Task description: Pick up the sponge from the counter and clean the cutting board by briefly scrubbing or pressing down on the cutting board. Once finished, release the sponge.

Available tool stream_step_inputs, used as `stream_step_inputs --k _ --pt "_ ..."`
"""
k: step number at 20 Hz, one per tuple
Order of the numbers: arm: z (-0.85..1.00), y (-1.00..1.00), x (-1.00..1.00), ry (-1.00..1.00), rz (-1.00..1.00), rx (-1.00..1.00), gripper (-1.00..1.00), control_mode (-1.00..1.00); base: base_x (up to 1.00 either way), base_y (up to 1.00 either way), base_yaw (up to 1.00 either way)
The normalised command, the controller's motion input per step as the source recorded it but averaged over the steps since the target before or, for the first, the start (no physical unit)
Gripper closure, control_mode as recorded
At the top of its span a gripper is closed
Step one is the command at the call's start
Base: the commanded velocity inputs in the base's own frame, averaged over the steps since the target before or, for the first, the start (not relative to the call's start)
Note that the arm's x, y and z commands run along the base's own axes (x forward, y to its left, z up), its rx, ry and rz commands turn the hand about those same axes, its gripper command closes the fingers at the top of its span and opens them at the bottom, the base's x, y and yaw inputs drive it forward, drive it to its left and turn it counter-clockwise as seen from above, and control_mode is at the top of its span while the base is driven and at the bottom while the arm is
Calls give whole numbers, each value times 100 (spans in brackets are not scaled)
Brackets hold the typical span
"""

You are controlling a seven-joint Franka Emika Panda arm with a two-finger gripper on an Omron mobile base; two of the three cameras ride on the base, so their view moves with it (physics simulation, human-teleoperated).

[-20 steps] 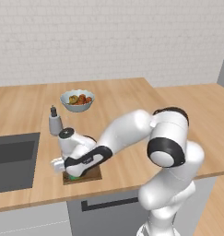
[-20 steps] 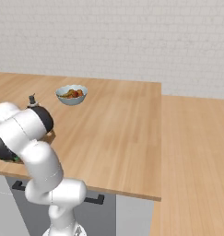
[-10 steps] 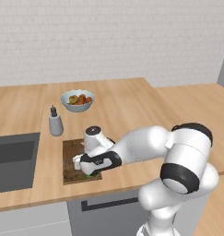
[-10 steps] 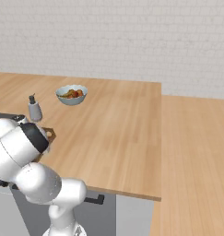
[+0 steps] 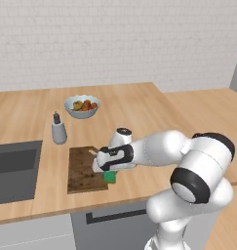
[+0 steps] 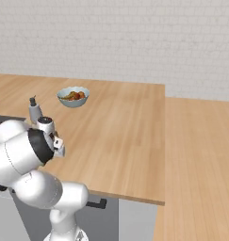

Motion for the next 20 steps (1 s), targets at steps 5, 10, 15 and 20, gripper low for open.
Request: stream_step_inputs --k 5,10,15,20 --pt "49 -43 4 -4 0 -14 100 -100 0 0 0" --pt "39 -73 33 0 0 -15 100 -100 0 0 0" --pt "1 -93 59 8 4 -2 100 -100 0 0 0" --pt "-28 -37 38 4 7 -7 -100 -100 0 0 0"
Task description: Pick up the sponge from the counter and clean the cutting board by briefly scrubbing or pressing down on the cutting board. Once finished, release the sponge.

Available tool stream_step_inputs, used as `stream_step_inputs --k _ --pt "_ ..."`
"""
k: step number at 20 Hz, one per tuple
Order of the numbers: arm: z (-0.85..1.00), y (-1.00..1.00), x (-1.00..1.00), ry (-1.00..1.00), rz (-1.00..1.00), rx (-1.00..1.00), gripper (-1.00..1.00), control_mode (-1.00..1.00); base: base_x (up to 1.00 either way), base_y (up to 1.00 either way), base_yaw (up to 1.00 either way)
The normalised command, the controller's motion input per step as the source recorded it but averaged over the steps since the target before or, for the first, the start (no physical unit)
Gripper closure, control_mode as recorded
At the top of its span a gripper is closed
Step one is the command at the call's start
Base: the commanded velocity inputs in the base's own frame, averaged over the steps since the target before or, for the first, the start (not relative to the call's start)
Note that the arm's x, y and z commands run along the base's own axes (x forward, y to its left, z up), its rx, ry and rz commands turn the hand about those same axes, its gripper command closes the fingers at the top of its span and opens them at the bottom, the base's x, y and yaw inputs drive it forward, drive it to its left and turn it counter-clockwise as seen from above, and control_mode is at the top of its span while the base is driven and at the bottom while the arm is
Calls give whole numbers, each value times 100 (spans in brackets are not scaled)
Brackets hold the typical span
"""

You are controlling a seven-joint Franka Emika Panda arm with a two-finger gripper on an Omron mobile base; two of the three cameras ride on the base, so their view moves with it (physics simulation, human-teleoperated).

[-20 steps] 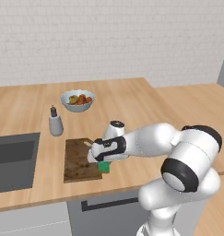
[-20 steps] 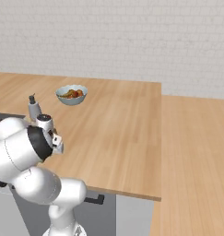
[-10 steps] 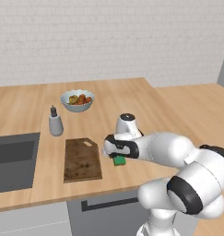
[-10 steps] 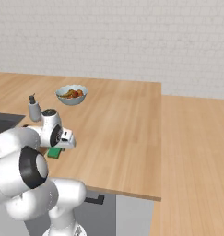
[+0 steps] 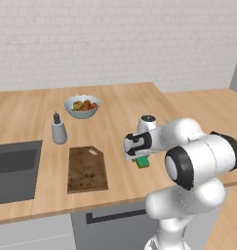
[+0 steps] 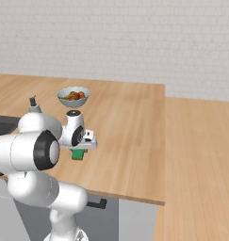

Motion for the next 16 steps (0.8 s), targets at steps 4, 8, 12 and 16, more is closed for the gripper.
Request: stream_step_inputs --k 4,8,12,16 --pt "-17 0 7 0 4 -19 -100 -100 0 0 0" --pt "1 -1 10 -1 3 -12 -100 -100 0 0 0" --pt "28 -19 9 -3 4 0 -100 -100 0 0 0" --pt "79 -15 -3 -7 4 8 -100 -100 0 0 0"
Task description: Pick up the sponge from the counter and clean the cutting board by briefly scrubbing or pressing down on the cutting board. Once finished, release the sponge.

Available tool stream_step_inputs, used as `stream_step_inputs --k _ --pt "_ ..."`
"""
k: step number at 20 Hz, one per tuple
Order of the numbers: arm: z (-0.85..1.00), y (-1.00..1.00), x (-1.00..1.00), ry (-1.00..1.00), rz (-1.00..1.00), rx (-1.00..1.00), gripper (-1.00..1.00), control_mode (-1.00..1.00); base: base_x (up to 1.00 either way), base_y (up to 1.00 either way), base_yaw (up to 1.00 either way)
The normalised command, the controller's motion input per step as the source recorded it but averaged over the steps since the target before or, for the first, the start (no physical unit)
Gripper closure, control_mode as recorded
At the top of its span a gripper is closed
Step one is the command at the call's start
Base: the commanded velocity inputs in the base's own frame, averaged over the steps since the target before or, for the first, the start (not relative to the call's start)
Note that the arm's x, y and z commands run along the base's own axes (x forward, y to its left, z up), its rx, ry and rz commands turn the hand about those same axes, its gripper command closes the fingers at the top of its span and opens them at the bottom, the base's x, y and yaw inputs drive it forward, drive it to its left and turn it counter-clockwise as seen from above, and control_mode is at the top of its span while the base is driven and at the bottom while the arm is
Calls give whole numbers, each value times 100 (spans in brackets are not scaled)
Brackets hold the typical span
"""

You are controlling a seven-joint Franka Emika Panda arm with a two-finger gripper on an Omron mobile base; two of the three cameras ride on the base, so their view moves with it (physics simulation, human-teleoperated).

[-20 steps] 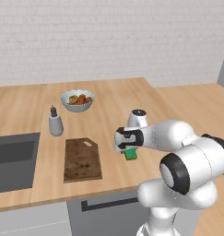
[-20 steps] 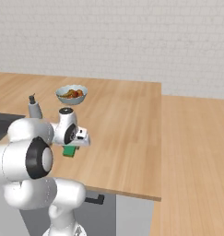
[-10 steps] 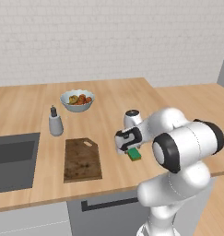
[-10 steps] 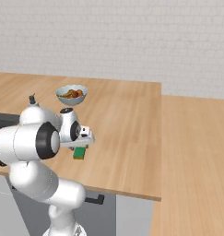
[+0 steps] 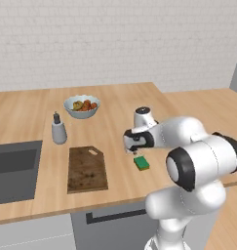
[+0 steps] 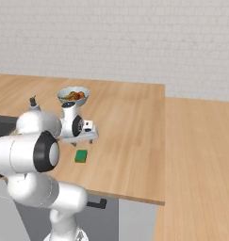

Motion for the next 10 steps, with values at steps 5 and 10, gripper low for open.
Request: stream_step_inputs --k 5,10 --pt "99 -4 -26 -15 0 19 -100 -100 0 0 0" --pt "99 -5 -38 -30 -4 9 -100 -100 0 0 0"
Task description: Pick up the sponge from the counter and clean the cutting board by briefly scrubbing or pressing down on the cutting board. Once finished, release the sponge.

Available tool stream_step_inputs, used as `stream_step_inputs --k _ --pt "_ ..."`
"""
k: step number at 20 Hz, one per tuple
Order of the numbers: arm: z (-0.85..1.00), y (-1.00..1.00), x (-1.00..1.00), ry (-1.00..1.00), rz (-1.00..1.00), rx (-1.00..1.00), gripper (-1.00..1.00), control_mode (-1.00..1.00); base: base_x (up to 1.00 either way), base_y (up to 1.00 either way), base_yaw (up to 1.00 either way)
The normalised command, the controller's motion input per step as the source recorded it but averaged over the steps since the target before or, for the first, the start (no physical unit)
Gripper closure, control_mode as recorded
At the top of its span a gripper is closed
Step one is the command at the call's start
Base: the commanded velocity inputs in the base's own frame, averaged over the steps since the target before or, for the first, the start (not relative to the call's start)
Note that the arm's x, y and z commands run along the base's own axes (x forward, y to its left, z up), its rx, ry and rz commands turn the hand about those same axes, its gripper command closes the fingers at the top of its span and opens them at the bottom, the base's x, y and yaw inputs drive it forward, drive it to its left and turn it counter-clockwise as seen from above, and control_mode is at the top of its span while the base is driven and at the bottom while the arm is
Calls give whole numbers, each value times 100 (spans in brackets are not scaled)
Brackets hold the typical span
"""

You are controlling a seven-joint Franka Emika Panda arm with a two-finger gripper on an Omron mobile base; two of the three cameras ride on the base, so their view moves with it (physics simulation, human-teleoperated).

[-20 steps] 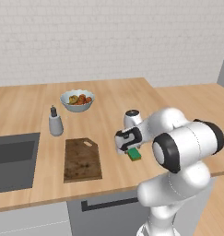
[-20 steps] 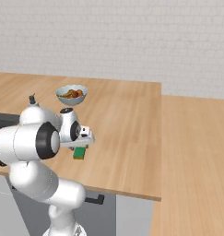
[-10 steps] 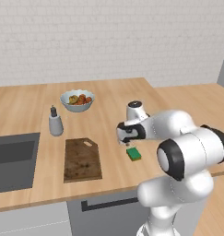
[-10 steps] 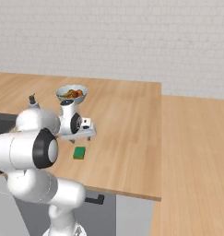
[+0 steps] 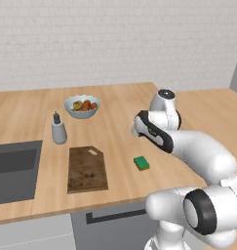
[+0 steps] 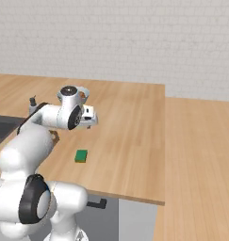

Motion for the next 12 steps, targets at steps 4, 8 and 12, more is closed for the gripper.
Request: stream_step_inputs --k 4,8,12 --pt "57 0 -85 -54 -22 -2 -100 -100 0 0 0" --pt "13 0 -97 -54 -22 -4 -100 -100 0 0 0" --pt "27 0 -100 -49 -18 -1 -100 -100 0 0 0"
